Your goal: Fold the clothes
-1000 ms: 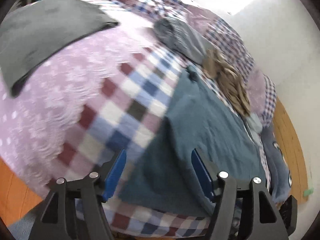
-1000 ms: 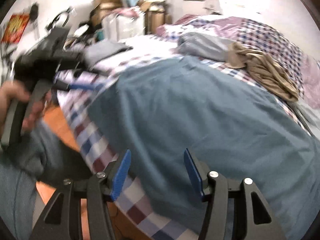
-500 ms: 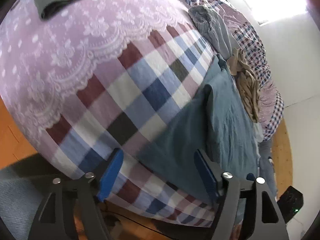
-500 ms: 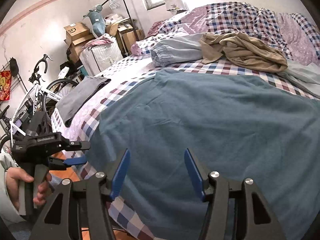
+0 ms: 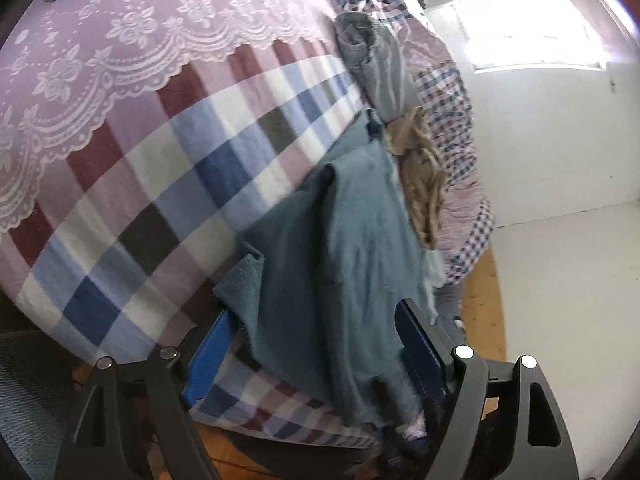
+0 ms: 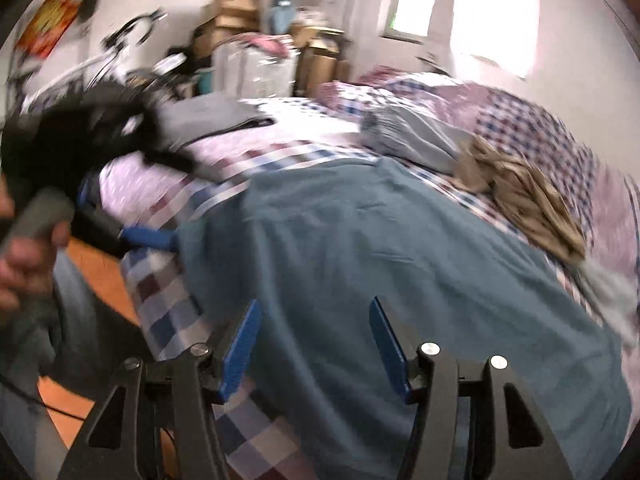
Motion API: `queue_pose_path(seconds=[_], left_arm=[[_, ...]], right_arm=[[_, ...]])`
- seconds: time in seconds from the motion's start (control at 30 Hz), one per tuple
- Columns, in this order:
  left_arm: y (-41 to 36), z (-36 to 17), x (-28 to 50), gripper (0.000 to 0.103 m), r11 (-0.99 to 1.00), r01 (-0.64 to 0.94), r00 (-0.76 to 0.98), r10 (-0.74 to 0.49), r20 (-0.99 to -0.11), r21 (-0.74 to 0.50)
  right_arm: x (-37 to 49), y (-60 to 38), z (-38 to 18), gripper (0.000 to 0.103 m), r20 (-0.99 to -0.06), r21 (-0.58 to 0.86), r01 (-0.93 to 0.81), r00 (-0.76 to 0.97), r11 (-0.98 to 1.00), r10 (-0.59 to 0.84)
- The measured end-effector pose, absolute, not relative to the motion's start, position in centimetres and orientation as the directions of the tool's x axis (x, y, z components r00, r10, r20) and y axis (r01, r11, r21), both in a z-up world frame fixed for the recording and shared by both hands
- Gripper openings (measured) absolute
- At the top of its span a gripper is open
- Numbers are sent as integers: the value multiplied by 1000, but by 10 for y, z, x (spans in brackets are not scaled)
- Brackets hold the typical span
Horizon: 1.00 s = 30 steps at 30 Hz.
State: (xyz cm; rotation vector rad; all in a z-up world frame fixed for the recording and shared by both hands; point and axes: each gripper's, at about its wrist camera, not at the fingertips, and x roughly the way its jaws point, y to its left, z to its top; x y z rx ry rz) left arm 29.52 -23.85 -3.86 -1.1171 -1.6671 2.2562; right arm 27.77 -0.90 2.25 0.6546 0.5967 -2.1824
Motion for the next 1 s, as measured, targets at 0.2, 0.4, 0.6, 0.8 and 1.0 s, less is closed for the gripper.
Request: queue_pose_path(seconds=[0.2,0.4,0.6,0.8,1.0], left_arm=[[-241,-41,286,83,-348,295,-716,536,-447,-890],[-245,-39,282,83,-313,267,-727,555,-404,-911],[-246,-39,279,83,-297,249,-724,575,-381,-922],[-249,-42,282,83,-296,270,-727,561,-396,-916],[-247,-47,281,83,-326,306,-706,553,-443,-894]], right_arm=[[303,-44,1,61,-601,-356,809,-582,-469,-548],[321,-76,-18,59,-578,-433,824,-565,-366,-589],[315,-101,-43,42,-602,-477,811,-583,-339,-546],[304,-102,-36,3,-603,-443,815,-580,-375,-548],[292,-94,-14,1,-590,-367,825,-563,-429,-579]])
